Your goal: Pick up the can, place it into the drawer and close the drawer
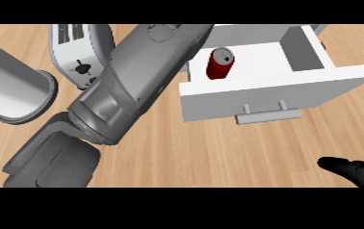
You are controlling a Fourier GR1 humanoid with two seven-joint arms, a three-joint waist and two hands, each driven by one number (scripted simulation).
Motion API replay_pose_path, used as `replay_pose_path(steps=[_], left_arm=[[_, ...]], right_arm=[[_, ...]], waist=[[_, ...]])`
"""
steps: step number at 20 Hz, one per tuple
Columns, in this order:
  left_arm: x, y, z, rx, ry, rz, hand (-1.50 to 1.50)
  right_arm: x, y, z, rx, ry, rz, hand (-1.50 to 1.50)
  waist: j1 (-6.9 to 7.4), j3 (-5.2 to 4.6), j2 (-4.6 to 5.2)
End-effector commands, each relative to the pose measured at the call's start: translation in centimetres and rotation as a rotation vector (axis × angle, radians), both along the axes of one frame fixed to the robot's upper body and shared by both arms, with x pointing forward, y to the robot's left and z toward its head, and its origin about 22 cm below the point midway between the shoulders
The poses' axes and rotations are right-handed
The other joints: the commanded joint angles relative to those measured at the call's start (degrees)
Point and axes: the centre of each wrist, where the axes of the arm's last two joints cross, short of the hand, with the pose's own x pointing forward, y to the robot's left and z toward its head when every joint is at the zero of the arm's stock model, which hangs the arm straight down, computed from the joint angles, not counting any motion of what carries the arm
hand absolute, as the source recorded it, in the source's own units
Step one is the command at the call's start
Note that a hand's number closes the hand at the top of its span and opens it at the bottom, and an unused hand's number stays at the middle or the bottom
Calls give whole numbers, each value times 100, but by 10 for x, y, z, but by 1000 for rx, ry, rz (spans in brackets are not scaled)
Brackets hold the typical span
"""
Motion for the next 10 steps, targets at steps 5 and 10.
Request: replay_pose_path(steps=[5, 10], left_arm=[[1, 2, 0, -70, -8, 3, -150], [-3, -5, 13, -113, -15, -10, -150]], right_arm=[[18, 5, 7, -263, -67, -18, -150], [46, 28, -1, -448, -71, -24, -150]], waist=[[105, -4, 13], [236, -7, 1]])
